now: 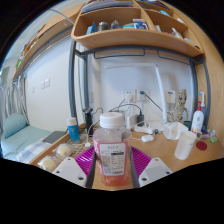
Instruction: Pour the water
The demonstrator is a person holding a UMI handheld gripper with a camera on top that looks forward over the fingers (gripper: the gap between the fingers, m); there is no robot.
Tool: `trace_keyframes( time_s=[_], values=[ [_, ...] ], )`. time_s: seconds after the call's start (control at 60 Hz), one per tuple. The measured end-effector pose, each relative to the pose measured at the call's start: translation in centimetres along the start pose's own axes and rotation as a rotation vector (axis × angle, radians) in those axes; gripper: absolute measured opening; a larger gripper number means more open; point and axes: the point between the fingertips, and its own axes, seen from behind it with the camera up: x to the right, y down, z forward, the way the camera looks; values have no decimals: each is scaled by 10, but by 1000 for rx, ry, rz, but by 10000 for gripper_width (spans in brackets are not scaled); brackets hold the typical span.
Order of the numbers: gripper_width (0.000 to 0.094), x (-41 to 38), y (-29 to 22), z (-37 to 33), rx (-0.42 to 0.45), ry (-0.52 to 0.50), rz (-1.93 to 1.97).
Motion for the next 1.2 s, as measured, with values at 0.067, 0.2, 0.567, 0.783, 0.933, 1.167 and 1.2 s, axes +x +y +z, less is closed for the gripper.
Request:
trace_keyframes(
  time_s=[0.067,0.2,0.567,0.783,0.933,1.167,1.2],
  values=[
    [539,5,-1,1,2,6,49],
    [537,29,-18,7,16,22,286],
    [527,155,-71,36,102,116,1147],
    [526,165,-68,55,14,56,1556],
    [527,178,-58,58,18,62,1743],
    [525,187,-51,56,3,64,1892],
    [527,187,-49,56,-5,66,1897]
  ],
)
